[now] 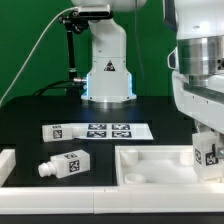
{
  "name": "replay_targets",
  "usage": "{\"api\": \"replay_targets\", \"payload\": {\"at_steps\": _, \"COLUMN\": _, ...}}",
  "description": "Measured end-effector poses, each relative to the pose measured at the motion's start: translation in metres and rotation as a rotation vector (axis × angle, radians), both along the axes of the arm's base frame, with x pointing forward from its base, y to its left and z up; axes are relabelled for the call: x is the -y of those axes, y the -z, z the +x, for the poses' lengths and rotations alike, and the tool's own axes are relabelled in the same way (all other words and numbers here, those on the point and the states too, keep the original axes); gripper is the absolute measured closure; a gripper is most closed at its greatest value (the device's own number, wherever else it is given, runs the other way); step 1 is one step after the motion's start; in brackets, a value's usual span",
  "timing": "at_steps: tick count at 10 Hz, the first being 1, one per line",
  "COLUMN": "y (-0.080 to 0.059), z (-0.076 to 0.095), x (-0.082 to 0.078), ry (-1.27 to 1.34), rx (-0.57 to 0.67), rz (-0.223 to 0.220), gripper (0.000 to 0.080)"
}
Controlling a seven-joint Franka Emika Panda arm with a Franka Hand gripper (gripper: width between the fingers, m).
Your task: Assemble one leg
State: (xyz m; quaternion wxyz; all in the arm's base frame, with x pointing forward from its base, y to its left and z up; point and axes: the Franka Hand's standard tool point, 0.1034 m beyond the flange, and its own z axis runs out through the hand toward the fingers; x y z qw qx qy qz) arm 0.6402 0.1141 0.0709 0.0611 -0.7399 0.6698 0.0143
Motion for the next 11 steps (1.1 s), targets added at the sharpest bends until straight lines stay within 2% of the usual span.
{"api": "replay_targets", "payload": {"at_steps": 1, "y": 0.000, "z": 0.000, "x": 0.000, "ry": -0.017, "rx": 0.002, "rz": -0.002, "gripper": 0.0346}}
{"api": "replay_targets", "payload": {"at_steps": 2, "y": 0.001, "z": -0.001, "x": 0.001, "ry": -0.051, "rx": 0.003, "rz": -0.006, "gripper": 0.0346}}
{"api": "replay_targets", "payload": {"at_steps": 3, "y": 0.005, "z": -0.003, "x": 0.004, "ry": -0.192, "rx": 0.008, "rz": -0.017, "gripper": 0.0191}}
{"api": "replay_targets", "payload": {"at_steps": 5, "y": 0.004, "z": -0.007, "x": 0.002, "ry": -0.525, "rx": 0.004, "rz": -0.030, "gripper": 0.0162}}
{"api": "replay_targets", "payload": {"at_steps": 6, "y": 0.006, "z": -0.011, "x": -0.002, "ry": -0.617, "rx": 0.005, "rz": -0.034, "gripper": 0.0152}}
{"api": "replay_targets", "payload": {"at_steps": 10, "y": 0.005, "z": -0.008, "x": 0.002, "ry": -0.853, "rx": 0.032, "rz": -0.057, "gripper": 0.0151}}
{"api": "replay_targets", "payload": {"at_steps": 11, "y": -0.001, "z": 0.005, "x": 0.008, "ry": -1.174, "rx": 0.109, "rz": -0.131, "gripper": 0.0151}}
